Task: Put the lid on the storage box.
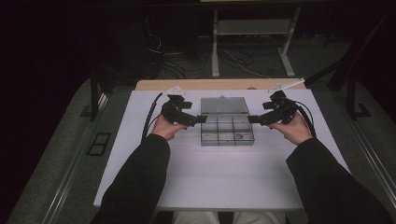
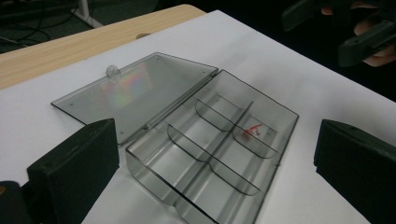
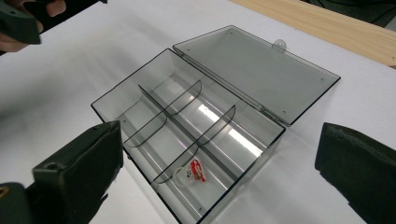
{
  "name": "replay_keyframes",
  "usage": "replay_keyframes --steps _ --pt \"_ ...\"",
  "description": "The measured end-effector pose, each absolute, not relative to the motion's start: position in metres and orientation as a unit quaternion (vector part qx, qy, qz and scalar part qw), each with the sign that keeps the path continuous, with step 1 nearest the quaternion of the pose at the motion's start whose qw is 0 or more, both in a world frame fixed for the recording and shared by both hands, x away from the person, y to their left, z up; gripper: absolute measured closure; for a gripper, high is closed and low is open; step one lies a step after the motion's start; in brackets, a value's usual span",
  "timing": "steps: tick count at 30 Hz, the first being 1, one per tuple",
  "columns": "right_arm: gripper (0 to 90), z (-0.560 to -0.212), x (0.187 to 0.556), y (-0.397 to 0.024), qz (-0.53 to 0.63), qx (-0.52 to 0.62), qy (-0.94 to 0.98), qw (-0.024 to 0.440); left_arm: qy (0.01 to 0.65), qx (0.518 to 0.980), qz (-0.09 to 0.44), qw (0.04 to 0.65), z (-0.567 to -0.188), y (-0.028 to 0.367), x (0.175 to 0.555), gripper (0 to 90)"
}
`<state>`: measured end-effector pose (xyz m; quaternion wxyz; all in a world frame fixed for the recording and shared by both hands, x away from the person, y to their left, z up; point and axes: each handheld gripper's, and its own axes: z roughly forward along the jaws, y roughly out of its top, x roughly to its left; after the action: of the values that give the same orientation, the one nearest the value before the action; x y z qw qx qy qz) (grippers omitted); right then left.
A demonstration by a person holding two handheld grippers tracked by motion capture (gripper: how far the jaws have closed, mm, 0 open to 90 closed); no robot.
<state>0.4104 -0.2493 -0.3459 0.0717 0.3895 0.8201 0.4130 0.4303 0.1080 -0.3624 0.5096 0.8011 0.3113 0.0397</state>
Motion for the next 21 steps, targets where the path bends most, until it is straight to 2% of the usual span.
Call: replay_keyframes --steps 21 --pt "0.3 -0.338 0.427 -0.252 0.418 0.398 0.812 0.081 0.344 0.791 0.044 0.504 -0.359 0.105 0.477 0.0"
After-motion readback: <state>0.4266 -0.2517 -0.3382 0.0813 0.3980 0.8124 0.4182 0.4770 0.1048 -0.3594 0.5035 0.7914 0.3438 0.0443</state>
